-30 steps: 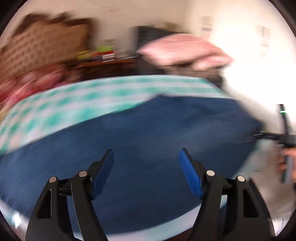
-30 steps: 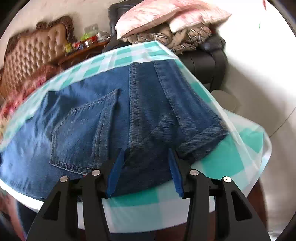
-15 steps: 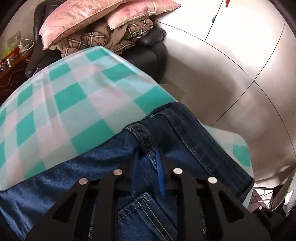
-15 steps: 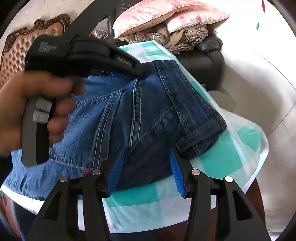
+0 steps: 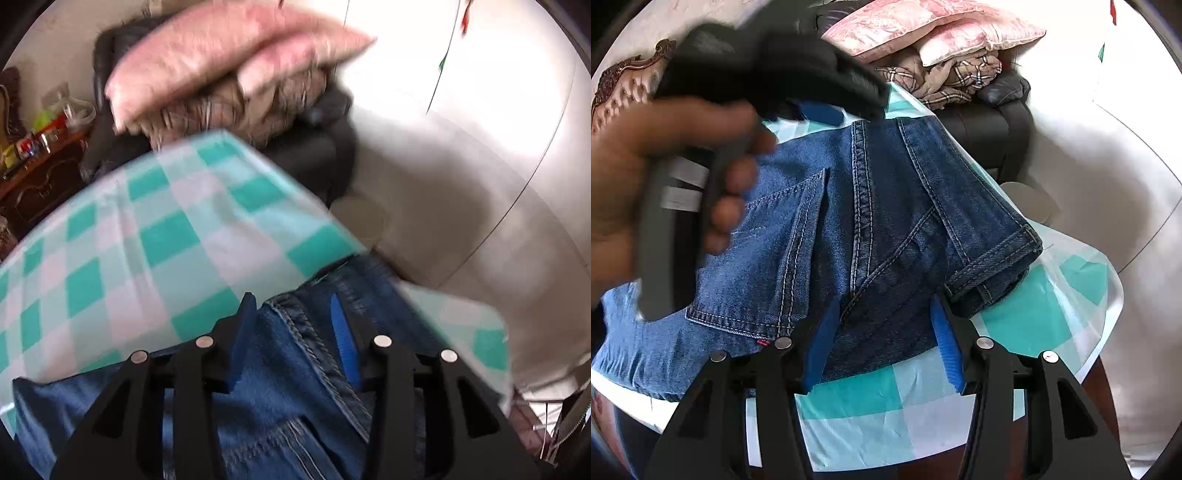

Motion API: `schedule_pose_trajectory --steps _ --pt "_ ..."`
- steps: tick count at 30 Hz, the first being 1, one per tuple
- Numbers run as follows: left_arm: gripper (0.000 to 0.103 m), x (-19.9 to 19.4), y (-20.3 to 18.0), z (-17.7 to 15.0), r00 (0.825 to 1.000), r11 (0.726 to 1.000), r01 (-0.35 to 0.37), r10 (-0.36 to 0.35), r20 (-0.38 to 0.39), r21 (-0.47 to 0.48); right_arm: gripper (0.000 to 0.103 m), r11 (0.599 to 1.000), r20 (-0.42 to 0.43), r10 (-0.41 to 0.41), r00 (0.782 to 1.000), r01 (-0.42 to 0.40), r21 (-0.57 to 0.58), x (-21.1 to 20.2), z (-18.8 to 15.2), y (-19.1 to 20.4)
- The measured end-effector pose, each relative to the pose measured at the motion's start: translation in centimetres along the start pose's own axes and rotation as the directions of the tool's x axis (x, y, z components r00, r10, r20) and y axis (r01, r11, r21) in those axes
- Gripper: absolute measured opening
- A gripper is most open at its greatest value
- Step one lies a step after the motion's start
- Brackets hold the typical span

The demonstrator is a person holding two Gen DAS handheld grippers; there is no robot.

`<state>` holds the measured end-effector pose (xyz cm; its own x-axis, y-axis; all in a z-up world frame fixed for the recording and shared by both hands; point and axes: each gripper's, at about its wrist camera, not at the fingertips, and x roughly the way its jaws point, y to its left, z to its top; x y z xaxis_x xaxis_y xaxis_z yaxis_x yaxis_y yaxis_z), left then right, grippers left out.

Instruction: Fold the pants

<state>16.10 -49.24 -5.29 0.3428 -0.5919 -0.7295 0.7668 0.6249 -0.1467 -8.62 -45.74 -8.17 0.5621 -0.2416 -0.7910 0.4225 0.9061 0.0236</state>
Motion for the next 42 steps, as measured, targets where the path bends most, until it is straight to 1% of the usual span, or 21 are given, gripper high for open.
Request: schedule_pose_trajectory --steps 1,4,6,8,11,13,14,15,17,19,21,23,25,27,28,30,31,33,36,39,42 --pt "0.048 -2.3 0.1 -0.6 0.998 1.000 0.031 -0.031 0.060 0.001 0.048 1.000 -0.002 0.003 1.000 -0.003 0.002 0.1 0.1 -0.1" --pt "0.055 -9.0 2.3 -4.2 0.983 0.999 0.003 0.007 0.185 -0.054 0.048 1.000 -0.006 -0.003 1.000 0.003 -0.002 0.1 0.2 0.0" --pt "0.056 -12.9 6.2 -8.0 0.974 0.990 -0.068 0.093 0.206 -0.126 0.049 1.000 -0.009 -0.005 1.000 0.005 -0.002 0.2 0.4 -0.1" --pt "0.051 -15.7 12.1 -12.6 0.969 0.959 -0.162 0.199 0.149 -0.231 0.051 1.000 -0.018 -0.023 1.000 0.023 0.004 0.2 0.9 -0.1" --pt "0.033 -18.9 22.0 -19.9 0.942 0.872 -0.313 0.336 -0.005 -0.376 0.056 0.997 0.038 -0.077 0.996 0.078 -0.026 -1.3 2.3 1.6" --pt "0.033 -20.1 26.8 -23.5 0.927 0.836 -0.371 0.359 -0.109 -0.403 0.056 0.995 0.072 -0.012 0.997 0.019 -0.096 -2.5 3.5 4.7" --pt "0.017 -20.7 28.3 -24.6 0.928 0.838 -0.370 0.356 -0.112 -0.402 0.056 0.991 0.072 0.041 0.997 -0.031 -0.128 -2.8 4.1 6.6" --pt "0.020 -21.8 29.8 -25.3 0.920 0.827 -0.386 0.377 -0.106 -0.408 0.056 0.984 0.073 0.082 0.994 -0.070 -0.162 -3.0 4.6 8.7" --pt "0.029 -23.8 32.9 -26.7 0.873 0.757 -0.477 0.465 -0.146 -0.447 0.056 0.957 0.057 0.159 0.986 -0.140 -0.253 -2.9 5.6 13.9" --pt "0.038 -25.6 35.8 -28.1 0.869 0.710 -0.470 0.476 -0.134 -0.525 0.056 0.919 0.015 0.255 0.967 -0.238 -0.316 -2.1 6.6 19.2" --pt "0.038 -26.5 36.4 -28.7 0.881 0.717 -0.441 0.462 -0.107 -0.540 0.055 0.872 -0.034 0.324 0.946 -0.312 -0.377 -0.7 7.3 24.4" --pt "0.040 -26.4 36.6 -29.2 0.900 0.758 -0.407 0.427 -0.084 -0.510 0.040 0.827 -0.123 0.359 0.925 -0.377 -0.417 2.0 7.6 29.7" --pt "0.035 -26.5 37.6 -30.1 0.891 0.744 -0.426 0.444 -0.096 -0.514 0.034 0.796 -0.185 0.359 0.915 -0.404 -0.452 4.9 7.9 34.0" --pt "0.033 -28.0 38.2 -31.2 0.886 0.727 -0.429 0.454 -0.094 -0.536 0.032 0.787 -0.212 0.310 0.927 -0.375 -0.489 7.8 7.9 36.9" --pt "0.033 -28.8 38.3 -31.7 0.873 0.712 -0.454 0.476 -0.107 -0.535 0.031 0.790 -0.217 0.297 0.930 -0.367 -0.492 8.7 8.0 37.5" --pt "0.040 -30.5 39.6 -33.1 0.807 0.639 -0.559 0.567 -0.168 -0.528 0.031 0.787 -0.190 0.289 0.938 -0.346 -0.510 9.5 8.2 38.4" --pt "0.044 -31.7 40.8 -34.2 0.789 0.603 -0.574 0.587 -0.179 -0.553 0.031 0.789 -0.190 0.281 0.941 -0.339 -0.512 9.9 8.3 38.6" --pt "0.045 -33.2 41.6 -35.5 0.800 0.598 -0.552 0.576 -0.166 -0.582 0.032 0.799 -0.168 0.265 0.949 -0.314 -0.513 10.3 8.7 38.6" --pt "0.051 -34.5 42.8 -37.3 0.738 0.577 -0.651 0.633 -0.234 -0.494 0.044 0.818 -0.112 0.228 0.967 -0.253 -0.516 10.0 9.0 38.4" --pt "0.052 -37.3 46.8 -40.9 0.678 0.462 -0.705 0.660 -0.323 -0.538 0.053 0.833 -0.038 0.257 0.966 -0.242 -0.498 7.5 9.0 38.0" --pt "0.052 -41.3 49.7 -43.4 0.598 0.332 -0.752 0.707 -0.377 -0.569 0.055 0.791 -0.042 0.310 0.950 -0.282 -0.543 4.9 7.4 38.8"
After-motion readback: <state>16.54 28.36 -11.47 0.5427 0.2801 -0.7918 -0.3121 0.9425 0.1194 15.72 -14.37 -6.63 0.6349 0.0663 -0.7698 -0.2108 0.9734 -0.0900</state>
